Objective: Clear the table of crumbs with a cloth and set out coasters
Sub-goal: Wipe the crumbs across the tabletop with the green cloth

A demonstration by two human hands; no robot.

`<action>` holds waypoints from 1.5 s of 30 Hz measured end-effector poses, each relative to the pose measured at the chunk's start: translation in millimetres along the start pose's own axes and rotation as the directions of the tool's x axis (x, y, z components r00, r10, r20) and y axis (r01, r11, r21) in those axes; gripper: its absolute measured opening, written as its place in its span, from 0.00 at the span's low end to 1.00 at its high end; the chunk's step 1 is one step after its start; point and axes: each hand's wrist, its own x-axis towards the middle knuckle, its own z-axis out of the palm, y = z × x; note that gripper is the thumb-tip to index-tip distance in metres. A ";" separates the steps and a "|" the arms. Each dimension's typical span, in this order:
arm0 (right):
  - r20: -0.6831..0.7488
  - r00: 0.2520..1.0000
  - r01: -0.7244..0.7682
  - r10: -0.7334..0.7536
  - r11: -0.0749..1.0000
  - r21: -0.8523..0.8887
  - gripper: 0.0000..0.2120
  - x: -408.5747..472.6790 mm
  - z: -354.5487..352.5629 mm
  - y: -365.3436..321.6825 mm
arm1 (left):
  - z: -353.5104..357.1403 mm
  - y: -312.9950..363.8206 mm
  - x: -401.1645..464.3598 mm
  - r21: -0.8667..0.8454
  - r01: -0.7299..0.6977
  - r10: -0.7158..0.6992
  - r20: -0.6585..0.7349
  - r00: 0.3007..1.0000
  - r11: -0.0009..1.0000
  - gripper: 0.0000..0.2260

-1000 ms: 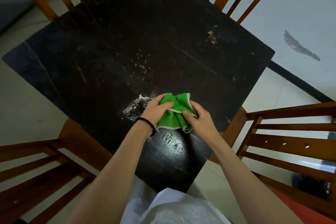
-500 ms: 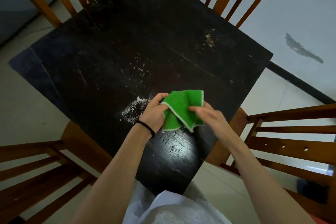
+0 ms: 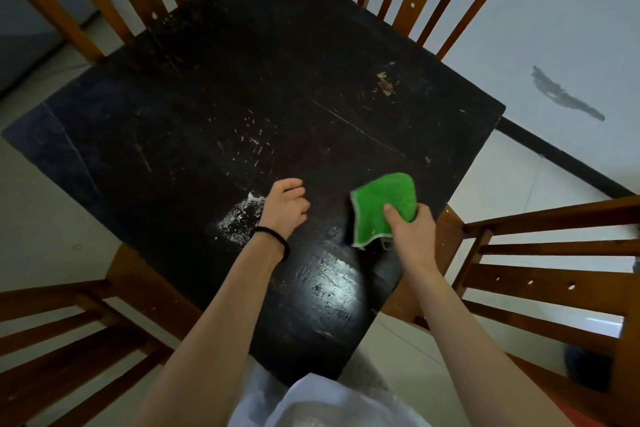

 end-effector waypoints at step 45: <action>0.253 0.825 0.564 -0.505 0.763 -0.317 0.17 49.9 78.3 21.9 | -93.7 -1.9 67.6 0.776 0.357 0.181 -0.508 0.842 0.519 0.24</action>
